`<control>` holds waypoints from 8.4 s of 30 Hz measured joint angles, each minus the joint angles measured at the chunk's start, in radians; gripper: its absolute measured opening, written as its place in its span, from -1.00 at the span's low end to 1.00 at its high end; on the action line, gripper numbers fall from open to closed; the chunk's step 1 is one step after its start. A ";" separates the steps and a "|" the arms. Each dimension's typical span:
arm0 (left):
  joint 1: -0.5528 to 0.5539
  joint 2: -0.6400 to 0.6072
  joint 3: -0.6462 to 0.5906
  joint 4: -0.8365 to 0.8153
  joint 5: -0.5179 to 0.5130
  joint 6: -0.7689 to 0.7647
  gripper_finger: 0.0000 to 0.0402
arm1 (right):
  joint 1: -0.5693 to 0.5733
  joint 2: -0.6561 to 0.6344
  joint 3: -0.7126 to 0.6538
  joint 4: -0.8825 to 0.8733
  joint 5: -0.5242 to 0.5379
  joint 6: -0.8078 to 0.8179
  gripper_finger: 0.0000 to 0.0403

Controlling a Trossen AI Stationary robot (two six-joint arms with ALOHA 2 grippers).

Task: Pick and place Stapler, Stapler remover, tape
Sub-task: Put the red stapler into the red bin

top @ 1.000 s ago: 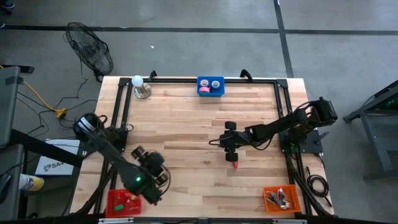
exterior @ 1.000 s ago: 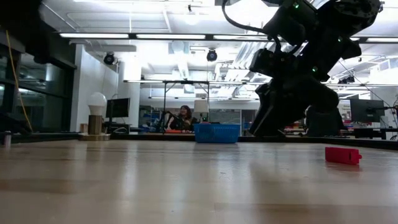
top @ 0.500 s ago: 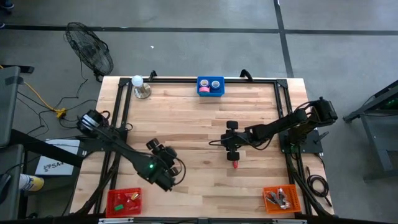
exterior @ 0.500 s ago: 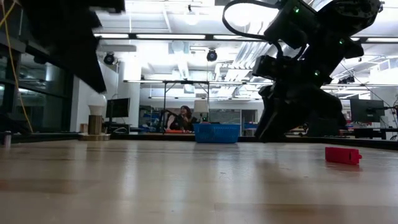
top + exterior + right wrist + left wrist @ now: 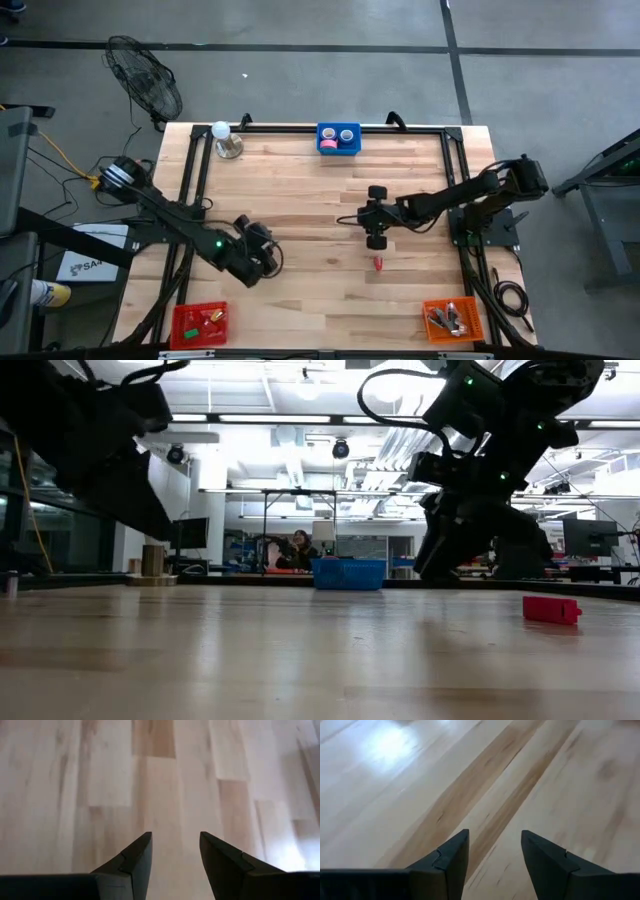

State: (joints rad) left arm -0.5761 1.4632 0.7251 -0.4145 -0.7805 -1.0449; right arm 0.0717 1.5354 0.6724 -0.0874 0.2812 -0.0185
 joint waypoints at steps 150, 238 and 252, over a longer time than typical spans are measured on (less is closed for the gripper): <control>0.163 -0.026 -0.094 0.594 0.402 0.412 -0.12 | 0.455 0.029 0.014 -0.222 -0.018 -1.580 -0.10; 0.287 -0.021 0.032 0.772 0.161 1.274 -0.12 | 0.048 0.028 0.016 0.764 -0.054 -0.575 -0.57; 0.296 -0.021 0.031 0.824 0.158 1.335 -0.12 | -0.035 0.029 0.016 0.807 -0.247 -0.423 -0.57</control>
State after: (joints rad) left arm -0.2806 1.4418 0.7559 0.4093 -0.6224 0.2905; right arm 0.0364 1.5647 0.6884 0.7198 0.0345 -0.4412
